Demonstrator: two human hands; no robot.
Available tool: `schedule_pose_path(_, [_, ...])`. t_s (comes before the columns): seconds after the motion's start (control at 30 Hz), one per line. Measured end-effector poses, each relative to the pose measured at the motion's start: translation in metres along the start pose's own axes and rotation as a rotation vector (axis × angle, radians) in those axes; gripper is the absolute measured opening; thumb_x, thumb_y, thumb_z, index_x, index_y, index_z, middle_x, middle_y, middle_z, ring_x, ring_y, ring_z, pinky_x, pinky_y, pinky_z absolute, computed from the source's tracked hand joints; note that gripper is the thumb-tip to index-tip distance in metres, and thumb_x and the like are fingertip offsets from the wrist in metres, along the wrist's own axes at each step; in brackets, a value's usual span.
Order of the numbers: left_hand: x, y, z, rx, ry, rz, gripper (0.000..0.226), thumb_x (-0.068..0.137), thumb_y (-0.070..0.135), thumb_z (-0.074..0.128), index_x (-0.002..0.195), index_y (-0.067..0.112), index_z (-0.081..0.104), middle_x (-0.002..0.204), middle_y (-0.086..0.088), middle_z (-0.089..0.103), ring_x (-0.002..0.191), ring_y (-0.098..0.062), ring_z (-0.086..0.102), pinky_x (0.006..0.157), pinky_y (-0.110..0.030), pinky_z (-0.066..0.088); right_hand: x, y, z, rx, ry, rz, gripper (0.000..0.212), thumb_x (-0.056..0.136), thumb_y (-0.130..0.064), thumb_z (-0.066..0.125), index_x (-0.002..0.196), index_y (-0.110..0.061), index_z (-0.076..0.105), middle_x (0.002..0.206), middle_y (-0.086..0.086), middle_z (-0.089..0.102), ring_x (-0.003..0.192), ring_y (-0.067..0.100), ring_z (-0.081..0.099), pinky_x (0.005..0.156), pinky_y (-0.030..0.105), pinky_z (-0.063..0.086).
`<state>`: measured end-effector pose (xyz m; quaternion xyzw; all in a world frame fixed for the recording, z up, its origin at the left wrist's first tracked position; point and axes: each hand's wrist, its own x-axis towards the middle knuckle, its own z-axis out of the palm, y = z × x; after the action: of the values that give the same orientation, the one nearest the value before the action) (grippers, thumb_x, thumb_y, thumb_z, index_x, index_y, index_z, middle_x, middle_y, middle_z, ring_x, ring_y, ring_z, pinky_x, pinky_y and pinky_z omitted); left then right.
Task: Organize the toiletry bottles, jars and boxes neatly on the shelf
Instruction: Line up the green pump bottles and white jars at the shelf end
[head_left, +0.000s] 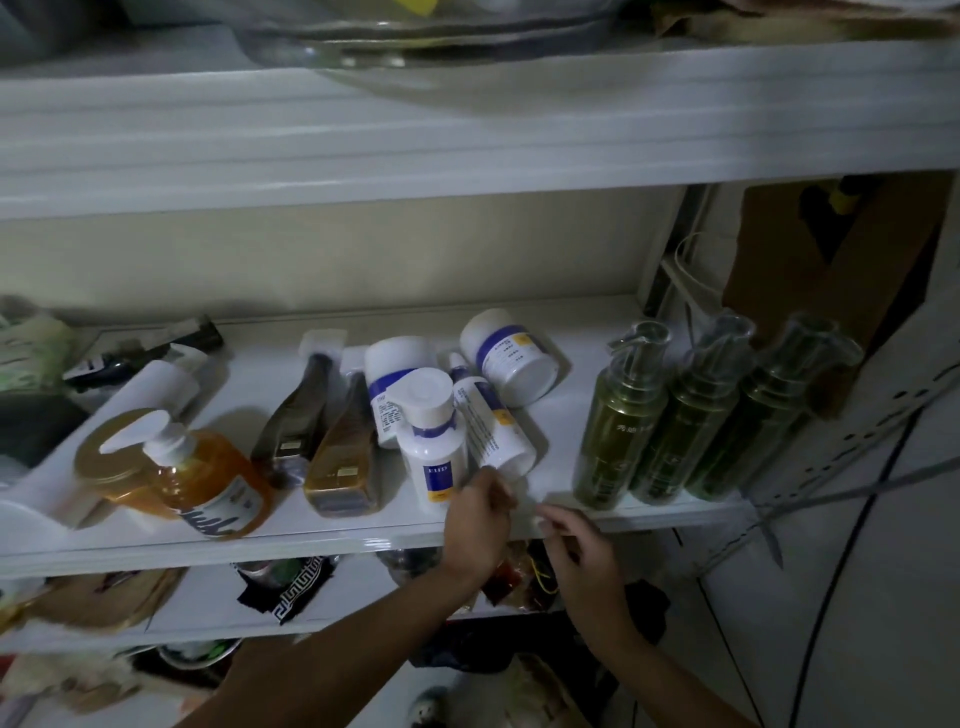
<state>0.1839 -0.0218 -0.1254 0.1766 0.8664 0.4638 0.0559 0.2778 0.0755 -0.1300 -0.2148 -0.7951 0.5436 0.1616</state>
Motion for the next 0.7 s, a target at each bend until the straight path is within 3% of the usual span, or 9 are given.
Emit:
schedule_pose_path(0.13, [0.004, -0.003, -0.013, 0.027, -0.053, 0.006, 0.028, 0.079, -0.003, 0.056, 0.067, 0.021, 0.051, 0.068, 0.0, 0.062, 0.065, -0.014, 0.06, 0.063, -0.032, 0.051, 0.024, -0.023, 0.029, 0.028, 0.05, -0.032, 0.021, 0.093, -0.008, 0.053, 0.11, -0.015, 0.062, 0.107, -0.007, 0.061, 0.099, 0.001, 0.056, 0.086, 0.014, 0.043])
schedule_pose_path(0.27, [0.004, -0.012, -0.028, 0.09, -0.12, 0.014, 0.024, 0.076, -0.002, 0.054, 0.067, 0.02, 0.054, 0.07, 0.003, 0.063, 0.068, -0.014, 0.061, 0.064, -0.036, 0.053, 0.049, -0.041, 0.051, -0.018, 0.212, 0.09, 0.007, 0.089, -0.014, 0.059, 0.09, -0.014, 0.052, 0.097, 0.002, 0.052, 0.089, 0.018, 0.054, 0.077, 0.029, 0.044])
schedule_pose_path(0.4, [0.007, -0.02, -0.043, 0.105, -0.171, -0.063, 0.031, 0.072, -0.002, 0.05, 0.059, 0.026, 0.049, 0.072, 0.005, 0.064, 0.072, -0.016, 0.061, 0.068, -0.036, 0.053, 0.062, -0.045, 0.066, -0.015, 0.307, 0.228, 0.027, 0.081, -0.019, 0.069, 0.088, -0.004, 0.049, 0.1, 0.004, 0.039, 0.09, 0.02, 0.046, 0.078, 0.027, 0.037])
schedule_pose_path(0.47, [0.011, -0.023, -0.049, 0.087, -0.185, -0.085, 0.027, 0.069, -0.002, 0.047, 0.059, 0.023, 0.051, 0.072, 0.002, 0.065, 0.073, -0.017, 0.061, 0.068, -0.038, 0.053, 0.066, -0.044, 0.071, -0.001, 0.319, 0.276, 0.034, 0.077, -0.023, 0.073, 0.088, -0.003, 0.047, 0.098, 0.006, 0.042, 0.09, 0.021, 0.045, 0.075, 0.025, 0.033])
schedule_pose_path(0.63, [0.026, -0.028, -0.06, 0.051, -0.206, -0.128, 0.021, 0.071, -0.001, 0.048, 0.066, 0.014, 0.062, 0.072, -0.001, 0.068, 0.073, -0.021, 0.064, 0.068, -0.038, 0.055, 0.074, -0.048, 0.073, 0.105, 0.357, 0.326, 0.031, 0.083, -0.029, 0.068, 0.077, -0.012, 0.043, 0.072, 0.0, 0.051, 0.073, 0.022, 0.052, 0.065, 0.028, 0.037])
schedule_pose_path(0.7, [0.033, -0.029, -0.065, 0.061, -0.236, -0.047, 0.02, 0.077, 0.001, 0.049, 0.073, 0.014, 0.065, 0.08, -0.003, 0.07, 0.078, -0.021, 0.065, 0.072, -0.037, 0.054, 0.073, -0.049, 0.073, 0.152, 0.366, 0.329, 0.034, 0.08, -0.026, 0.073, 0.074, -0.014, 0.042, 0.069, -0.002, 0.05, 0.068, 0.019, 0.051, 0.059, 0.022, 0.037])
